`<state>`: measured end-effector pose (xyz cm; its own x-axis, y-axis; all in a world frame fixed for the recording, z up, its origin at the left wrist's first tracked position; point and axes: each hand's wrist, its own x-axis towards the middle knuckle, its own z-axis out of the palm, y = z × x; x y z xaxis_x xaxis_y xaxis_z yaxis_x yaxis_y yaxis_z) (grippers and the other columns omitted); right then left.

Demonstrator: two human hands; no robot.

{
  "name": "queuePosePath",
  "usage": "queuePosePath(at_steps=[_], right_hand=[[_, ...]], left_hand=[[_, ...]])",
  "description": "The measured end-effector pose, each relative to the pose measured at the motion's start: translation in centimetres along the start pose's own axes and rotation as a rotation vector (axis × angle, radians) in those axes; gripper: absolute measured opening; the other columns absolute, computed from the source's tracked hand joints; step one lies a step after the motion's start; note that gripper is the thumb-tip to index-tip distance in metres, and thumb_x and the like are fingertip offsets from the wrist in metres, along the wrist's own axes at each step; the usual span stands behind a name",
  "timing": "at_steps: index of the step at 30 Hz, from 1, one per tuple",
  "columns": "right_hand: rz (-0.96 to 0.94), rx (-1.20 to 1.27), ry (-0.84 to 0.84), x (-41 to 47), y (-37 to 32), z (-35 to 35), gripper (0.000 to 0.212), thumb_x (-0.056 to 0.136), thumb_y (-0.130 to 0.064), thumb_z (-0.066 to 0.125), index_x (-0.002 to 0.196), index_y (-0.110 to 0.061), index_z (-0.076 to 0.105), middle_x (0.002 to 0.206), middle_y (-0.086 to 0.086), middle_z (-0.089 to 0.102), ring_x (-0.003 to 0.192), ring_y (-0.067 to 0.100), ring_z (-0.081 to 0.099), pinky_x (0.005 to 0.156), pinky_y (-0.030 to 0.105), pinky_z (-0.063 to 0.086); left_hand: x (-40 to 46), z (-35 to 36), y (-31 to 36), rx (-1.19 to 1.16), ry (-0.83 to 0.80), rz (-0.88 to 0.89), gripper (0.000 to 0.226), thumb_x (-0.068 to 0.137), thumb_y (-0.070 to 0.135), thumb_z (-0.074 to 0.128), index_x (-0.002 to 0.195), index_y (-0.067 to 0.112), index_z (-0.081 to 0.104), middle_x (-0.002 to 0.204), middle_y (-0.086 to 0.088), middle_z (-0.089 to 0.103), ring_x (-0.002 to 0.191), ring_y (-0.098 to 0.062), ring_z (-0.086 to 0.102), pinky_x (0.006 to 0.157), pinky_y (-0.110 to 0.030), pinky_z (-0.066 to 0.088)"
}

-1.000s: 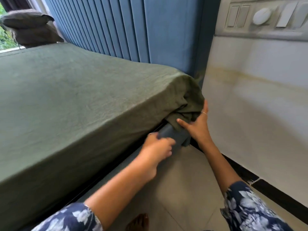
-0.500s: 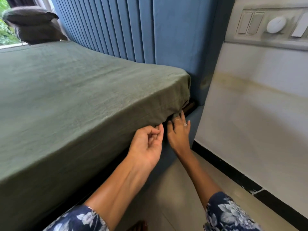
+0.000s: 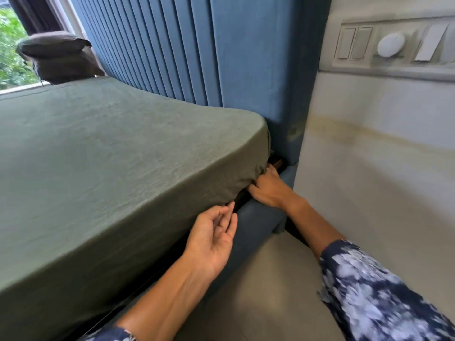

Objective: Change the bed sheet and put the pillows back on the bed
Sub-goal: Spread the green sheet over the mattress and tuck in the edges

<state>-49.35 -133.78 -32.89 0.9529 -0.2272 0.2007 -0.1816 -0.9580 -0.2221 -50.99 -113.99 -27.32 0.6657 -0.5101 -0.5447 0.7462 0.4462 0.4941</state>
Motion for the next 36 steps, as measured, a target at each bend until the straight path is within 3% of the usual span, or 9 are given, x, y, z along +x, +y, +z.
queuePosePath(at_steps=[2, 5, 10, 16, 19, 24, 28, 30, 36], right_hand=[[-0.085, 0.021, 0.164, -2.1, 1.3, 0.8, 0.054, 0.088, -0.036, 0.026, 0.091, 0.0, 0.065, 0.097, 0.021, 0.066, 0.102, 0.039, 0.057, 0.098, 0.043, 0.037], [-0.058, 0.079, 0.232, -4.2, 2.0, 1.6, 0.055, 0.088, -0.032, 0.027, 0.119, -0.001, 0.061, 0.129, 0.017, 0.058, 0.126, 0.032, 0.049, 0.11, 0.045, 0.033], [-0.027, -0.067, 0.091, -1.5, 1.8, 0.4, 0.07, 0.082, -0.045, 0.012, 0.097, -0.003, 0.067, 0.108, 0.019, 0.066, 0.117, 0.03, 0.054, 0.115, 0.046, 0.017], [0.038, -0.247, -0.112, 0.2, 0.8, -0.9, 0.102, 0.061, -0.054, -0.007, 0.145, -0.016, 0.036, 0.149, 0.009, 0.039, 0.141, 0.022, 0.025, 0.118, 0.042, 0.0], [0.129, -0.22, -0.203, -0.2, 0.1, -1.4, 0.07, 0.089, -0.05, 0.016, 0.142, -0.011, 0.041, 0.148, 0.01, 0.038, 0.142, 0.023, 0.022, 0.118, 0.042, 0.005], [0.078, 0.365, 0.152, -4.1, 2.3, -1.7, 0.037, 0.093, -0.025, 0.053, 0.124, -0.004, 0.059, 0.122, 0.012, 0.061, 0.115, 0.025, 0.056, 0.094, 0.021, 0.036], [0.443, 0.936, 0.352, -2.7, 2.2, -3.5, 0.056, 0.095, -0.037, 0.051, 0.139, -0.004, 0.043, 0.131, 0.004, 0.053, 0.121, 0.018, 0.051, 0.107, 0.023, 0.033], [0.541, 1.244, 0.301, 0.0, 1.5, -3.6, 0.07, 0.095, -0.052, 0.041, 0.137, 0.003, 0.041, 0.14, 0.023, 0.045, 0.129, 0.033, 0.044, 0.113, 0.045, 0.03], [0.583, 1.359, 0.185, 4.1, 1.0, -3.3, 0.074, 0.094, -0.065, 0.023, 0.146, -0.014, 0.036, 0.149, 0.002, 0.04, 0.136, 0.015, 0.038, 0.115, 0.036, 0.03]], left_hand=[[0.2, -0.2, -0.4, 0.031, -0.012, -0.006, 0.02, 0.088, -0.009, 0.046, 0.083, 0.006, 0.058, 0.094, -0.008, 0.067, 0.097, -0.015, 0.064, 0.093, -0.028, 0.045], [0.4, -0.2, -0.7, 0.091, -0.029, -0.008, 0.018, 0.09, -0.006, 0.049, 0.086, 0.007, 0.06, 0.092, -0.004, 0.068, 0.096, -0.013, 0.064, 0.087, -0.024, 0.046], [-0.9, 0.9, -0.9, 0.847, -0.169, -0.14, 0.017, 0.096, 0.014, 0.05, 0.108, 0.018, 0.062, 0.109, 0.0, 0.07, 0.101, -0.015, 0.065, 0.082, -0.022, 0.046], [-2.0, 3.0, -1.2, 1.15, -0.299, 0.027, 0.018, 0.099, 0.018, 0.045, 0.1, 0.023, 0.062, 0.11, -0.001, 0.071, 0.091, -0.014, 0.066, 0.071, -0.019, 0.044], [-2.3, 4.1, -1.2, 1.253, -0.317, 0.213, 0.018, 0.1, 0.012, 0.044, 0.101, 0.019, 0.061, 0.106, -0.004, 0.07, 0.081, -0.011, 0.06, 0.057, -0.011, 0.041], [-5.7, 5.3, 3.0, 1.524, -0.572, 0.823, 0.014, 0.087, 0.023, 0.057, 0.092, 0.027, 0.069, 0.091, 0.002, 0.074, 0.083, -0.011, 0.068, 0.077, -0.019, 0.053], [-9.0, 5.5, 10.0, 1.716, -0.271, 1.203, 0.017, 0.093, 0.023, 0.057, 0.106, 0.025, 0.069, 0.1, 0.009, 0.071, 0.088, 0.004, 0.064, 0.079, -0.002, 0.043], [-8.6, 4.9, 13.4, 1.858, -0.077, 1.191, 0.027, 0.095, 0.034, 0.053, 0.118, 0.024, 0.064, 0.115, 0.005, 0.068, 0.102, -0.004, 0.062, 0.088, -0.013, 0.041], [-4.7, -0.7, 13.5, 2.282, 0.005, 0.716, 0.069, 0.09, 0.065, 0.022, 0.151, 0.034, 0.021, 0.159, 0.01, 0.018, 0.147, -0.011, 0.015, 0.119, -0.036, 0.013]])
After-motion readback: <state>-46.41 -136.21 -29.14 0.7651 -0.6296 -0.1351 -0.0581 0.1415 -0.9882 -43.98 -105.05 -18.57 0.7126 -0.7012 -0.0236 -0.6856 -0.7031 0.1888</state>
